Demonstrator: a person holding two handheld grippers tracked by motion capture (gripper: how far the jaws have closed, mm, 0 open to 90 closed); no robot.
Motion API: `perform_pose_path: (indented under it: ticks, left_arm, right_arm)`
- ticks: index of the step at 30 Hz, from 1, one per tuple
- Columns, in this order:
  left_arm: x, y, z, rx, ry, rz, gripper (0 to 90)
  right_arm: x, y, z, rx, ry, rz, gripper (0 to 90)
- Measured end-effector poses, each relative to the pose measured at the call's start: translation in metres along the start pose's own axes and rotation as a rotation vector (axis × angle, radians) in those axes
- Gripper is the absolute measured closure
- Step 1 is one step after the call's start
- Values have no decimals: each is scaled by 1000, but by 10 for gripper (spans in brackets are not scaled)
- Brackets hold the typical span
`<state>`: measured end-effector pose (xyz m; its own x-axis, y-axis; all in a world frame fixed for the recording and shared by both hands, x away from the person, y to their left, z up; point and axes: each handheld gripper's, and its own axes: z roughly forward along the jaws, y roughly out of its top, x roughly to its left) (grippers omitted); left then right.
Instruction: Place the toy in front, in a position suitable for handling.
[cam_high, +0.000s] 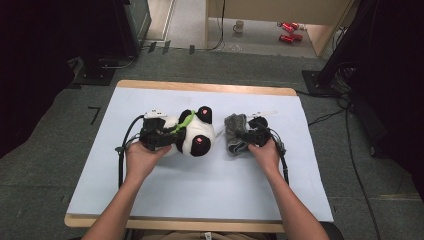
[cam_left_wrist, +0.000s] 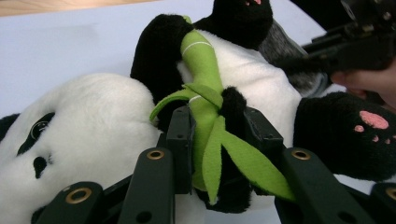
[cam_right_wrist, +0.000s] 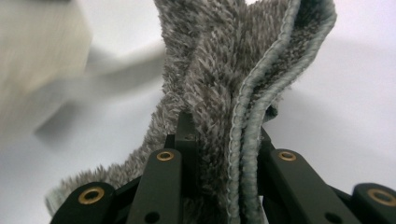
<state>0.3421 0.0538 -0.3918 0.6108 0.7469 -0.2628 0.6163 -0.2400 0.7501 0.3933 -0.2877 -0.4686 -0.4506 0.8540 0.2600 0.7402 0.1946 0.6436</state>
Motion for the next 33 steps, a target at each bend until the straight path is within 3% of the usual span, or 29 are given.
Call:
perform_pose_path:
  ticks: [5, 7, 11, 13, 19, 29, 33]
  left_arm:
    - [-29, -11, 12, 17, -5, 44, 676]
    - [-36, -14, 17, 23, -11, 54, 677]
    - [-48, -17, 20, 4, -70, 22, 671]
    - [-51, -19, 24, 9, -73, 37, 666]
    - [-46, -24, 27, -23, -96, 34, 638]
    - [-42, -20, 23, -11, -163, 70, 443]
    - [-39, -17, 14, -35, -162, 124, 378]
  right_arm:
    - [-8, 1, -24, -38, -15, 11, 755]
    - [-11, 0, -29, -39, -2, 39, 755]
    - [-13, -3, -42, -37, 22, 67, 754]
    - [-13, -1, -52, -48, 28, 68, 755]
    - [-12, 3, -69, -86, 58, 94, 755]
    - [-7, 11, -80, -73, 75, 100, 751]
    - [-5, 14, -88, -79, 79, 90, 749]
